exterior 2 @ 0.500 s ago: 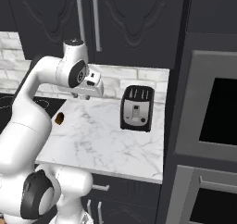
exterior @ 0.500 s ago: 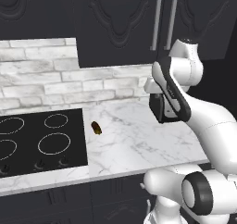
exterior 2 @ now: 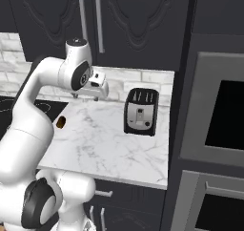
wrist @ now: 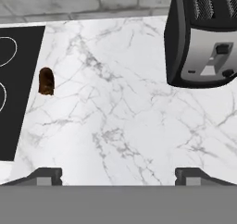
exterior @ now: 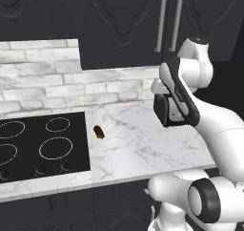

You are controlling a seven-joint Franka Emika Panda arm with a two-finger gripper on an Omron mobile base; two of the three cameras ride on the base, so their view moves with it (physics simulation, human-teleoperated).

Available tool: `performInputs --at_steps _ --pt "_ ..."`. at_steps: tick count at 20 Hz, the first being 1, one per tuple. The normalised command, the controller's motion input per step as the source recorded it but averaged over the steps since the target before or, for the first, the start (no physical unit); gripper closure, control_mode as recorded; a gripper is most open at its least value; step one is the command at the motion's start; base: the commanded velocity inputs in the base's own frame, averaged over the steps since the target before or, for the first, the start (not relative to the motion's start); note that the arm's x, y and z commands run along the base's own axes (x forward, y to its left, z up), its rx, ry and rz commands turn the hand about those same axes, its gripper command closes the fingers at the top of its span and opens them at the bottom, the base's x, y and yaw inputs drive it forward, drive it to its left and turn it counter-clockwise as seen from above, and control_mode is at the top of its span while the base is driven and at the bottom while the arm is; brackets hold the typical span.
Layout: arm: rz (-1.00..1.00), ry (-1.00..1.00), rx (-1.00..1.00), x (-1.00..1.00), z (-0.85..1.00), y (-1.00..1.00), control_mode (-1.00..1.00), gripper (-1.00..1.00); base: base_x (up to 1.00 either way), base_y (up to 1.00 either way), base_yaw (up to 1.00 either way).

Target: Pick the bar soap and dish brush from the cabinet and place them on the counter.

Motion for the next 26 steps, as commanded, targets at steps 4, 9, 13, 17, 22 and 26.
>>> performInputs --at_steps 4,9,13,17,22,26 --pt "0.0 -0.09 -0.02 0.0 0.22 -0.16 -1.0 -1.0 0.0 0.0 0.0" --pt "0.0 -0.13 -0.04 0.0 0.21 -0.11 -1.0 -1.0 0.0 0.0 0.0" --pt "0.0 -0.2 -0.05 0.0 0.17 -0.06 -1.0 -1.0 0.0 0.0 0.0" --pt "0.0 -0.26 -0.02 0.0 0.14 -0.04 -1.0 -1.0 0.0 0.0 0.0" --pt "0.03 -0.35 0.0 0.0 0.08 -0.02 -1.0 -1.0 0.0 0.0 0.0" --pt "0.03 -0.35 0.0 -0.01 0.2 -0.02 -1.0 -1.0 0.0 0.0 0.0"
